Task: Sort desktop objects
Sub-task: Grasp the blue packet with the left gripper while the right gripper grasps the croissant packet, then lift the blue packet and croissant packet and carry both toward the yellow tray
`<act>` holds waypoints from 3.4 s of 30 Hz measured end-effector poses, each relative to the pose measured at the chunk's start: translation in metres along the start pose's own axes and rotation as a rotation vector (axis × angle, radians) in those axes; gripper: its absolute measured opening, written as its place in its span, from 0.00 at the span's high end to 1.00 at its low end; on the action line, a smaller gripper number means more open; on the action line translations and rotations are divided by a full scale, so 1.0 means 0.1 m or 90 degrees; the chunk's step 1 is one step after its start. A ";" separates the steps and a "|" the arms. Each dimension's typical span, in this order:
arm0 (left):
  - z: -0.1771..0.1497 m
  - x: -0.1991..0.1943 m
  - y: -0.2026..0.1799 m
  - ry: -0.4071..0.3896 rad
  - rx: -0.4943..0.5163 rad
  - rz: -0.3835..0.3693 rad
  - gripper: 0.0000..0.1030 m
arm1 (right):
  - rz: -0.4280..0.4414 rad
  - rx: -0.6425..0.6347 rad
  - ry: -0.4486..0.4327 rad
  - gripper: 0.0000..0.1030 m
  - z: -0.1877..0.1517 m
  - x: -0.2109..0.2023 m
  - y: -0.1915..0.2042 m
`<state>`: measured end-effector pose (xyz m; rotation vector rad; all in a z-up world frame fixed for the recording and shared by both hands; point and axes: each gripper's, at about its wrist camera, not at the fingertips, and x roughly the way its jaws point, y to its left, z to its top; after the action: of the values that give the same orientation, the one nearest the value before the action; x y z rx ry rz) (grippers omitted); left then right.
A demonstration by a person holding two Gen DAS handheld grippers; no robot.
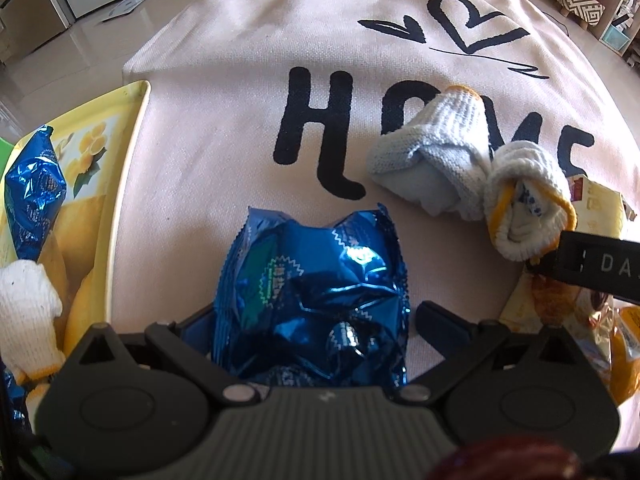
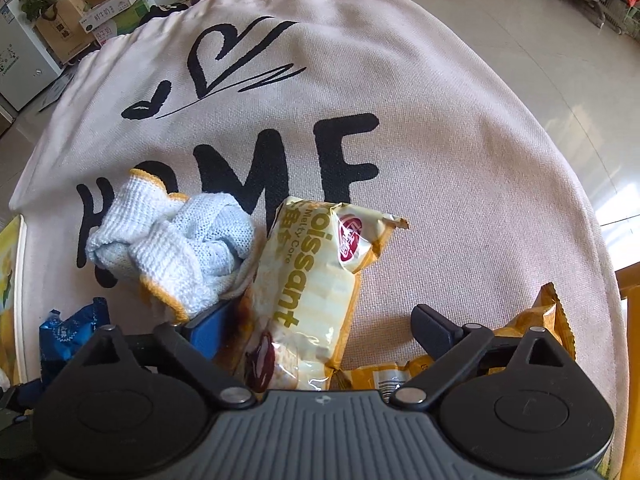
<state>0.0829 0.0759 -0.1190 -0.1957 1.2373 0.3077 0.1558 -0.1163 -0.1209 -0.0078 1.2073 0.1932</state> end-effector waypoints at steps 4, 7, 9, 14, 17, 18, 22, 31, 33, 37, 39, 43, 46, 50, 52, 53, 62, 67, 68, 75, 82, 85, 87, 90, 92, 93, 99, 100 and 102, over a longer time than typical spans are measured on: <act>0.01 -0.02 0.04 0.007 -0.003 0.001 0.00 | 0.004 -0.003 -0.003 0.09 0.00 -0.01 0.00; 0.05 -0.01 0.05 0.010 -0.001 0.000 0.00 | 0.016 -0.004 -0.008 0.18 0.00 -0.03 0.01; 0.12 0.01 0.04 0.005 0.005 -0.002 0.00 | 0.035 -0.009 -0.015 0.31 0.01 -0.07 0.02; 0.14 -0.02 0.03 -0.014 0.008 -0.028 0.05 | 0.070 0.019 -0.010 0.48 0.05 -0.09 -0.02; 0.16 -0.07 0.02 -0.027 0.000 -0.055 0.13 | 0.074 0.038 -0.019 0.49 0.08 -0.13 -0.04; 0.15 -0.09 0.03 -0.026 -0.012 -0.072 0.14 | 0.074 0.040 -0.026 0.49 0.09 -0.15 -0.04; 0.13 -0.10 0.04 -0.029 -0.036 -0.098 0.15 | 0.081 0.067 -0.055 0.50 0.17 -0.27 -0.11; 0.03 -0.37 0.12 -0.073 -0.039 -0.108 0.15 | 0.104 0.098 -0.088 0.56 0.27 -0.46 -0.18; 0.01 -0.42 0.14 -0.080 -0.038 -0.107 0.15 | 0.105 0.082 -0.091 0.56 0.28 -0.46 -0.14; 0.04 -0.40 0.13 -0.081 -0.038 -0.107 0.15 | 0.084 0.074 -0.083 0.57 0.25 -0.42 -0.13; 0.03 -0.39 0.14 -0.080 -0.038 -0.104 0.15 | 0.086 0.101 -0.071 0.55 0.26 -0.38 -0.20; 0.03 -0.36 0.15 -0.072 -0.043 -0.096 0.15 | 0.089 0.144 -0.037 0.48 0.24 -0.25 -0.31; 0.02 -0.35 0.17 -0.068 -0.047 -0.094 0.14 | 0.106 0.168 -0.002 0.39 0.20 -0.13 -0.35; 0.02 -0.35 0.17 -0.067 -0.046 -0.092 0.14 | 0.095 0.161 -0.008 0.36 0.13 -0.04 -0.32; 0.02 -0.35 0.17 -0.067 -0.046 -0.094 0.14 | 0.086 0.142 -0.010 0.35 0.13 -0.04 -0.28; 0.02 -0.36 0.17 -0.068 -0.045 -0.095 0.14 | 0.082 0.136 -0.014 0.39 0.13 -0.04 -0.26; 0.02 -0.45 0.17 -0.090 -0.045 -0.104 0.14 | 0.093 0.161 -0.060 0.58 0.18 -0.24 -0.32; 0.04 -0.53 0.20 -0.103 -0.044 -0.104 0.14 | 0.124 0.176 -0.101 0.58 0.26 -0.45 -0.33; 0.05 -0.55 0.21 -0.106 -0.045 -0.103 0.14 | 0.135 0.174 -0.107 0.58 0.27 -0.48 -0.32; 0.06 -0.66 0.30 -0.122 -0.058 -0.097 0.14 | 0.172 0.165 -0.120 0.58 0.28 -0.57 -0.22; 0.09 -0.80 0.41 -0.141 -0.067 -0.085 0.14 | 0.210 0.152 -0.136 0.58 0.29 -0.67 -0.10; 0.10 -0.85 0.48 -0.146 -0.075 -0.081 0.14 | 0.242 0.139 -0.146 0.58 0.30 -0.74 -0.02; 0.10 -0.89 0.52 -0.153 -0.078 -0.075 0.14 | 0.256 0.125 -0.152 0.58 0.30 -0.78 0.04; 0.11 -0.94 0.59 -0.159 -0.085 -0.068 0.14 | 0.271 0.110 -0.146 0.58 0.29 -0.78 0.14; 0.12 -0.97 0.64 -0.163 -0.090 -0.061 0.14 | 0.277 0.098 -0.138 0.58 0.27 -0.77 0.20; 0.12 -0.98 0.67 -0.165 -0.093 -0.057 0.14 | 0.280 0.091 -0.134 0.58 0.26 -0.76 0.24; 0.15 -1.00 0.88 -0.165 -0.120 -0.033 0.14 | 0.298 0.051 -0.116 0.58 0.19 -0.74 0.48; 0.15 -1.00 0.91 -0.163 -0.124 -0.030 0.14 | 0.301 0.044 -0.114 0.58 0.18 -0.74 0.53; 0.16 -1.01 0.97 -0.161 -0.135 -0.035 0.14 | 0.306 0.032 -0.109 0.58 0.17 -0.73 0.61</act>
<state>0.0354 0.1603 -0.0162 -0.3611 0.9478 0.4031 0.1370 -0.0649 -0.0414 0.3395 1.0262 0.5719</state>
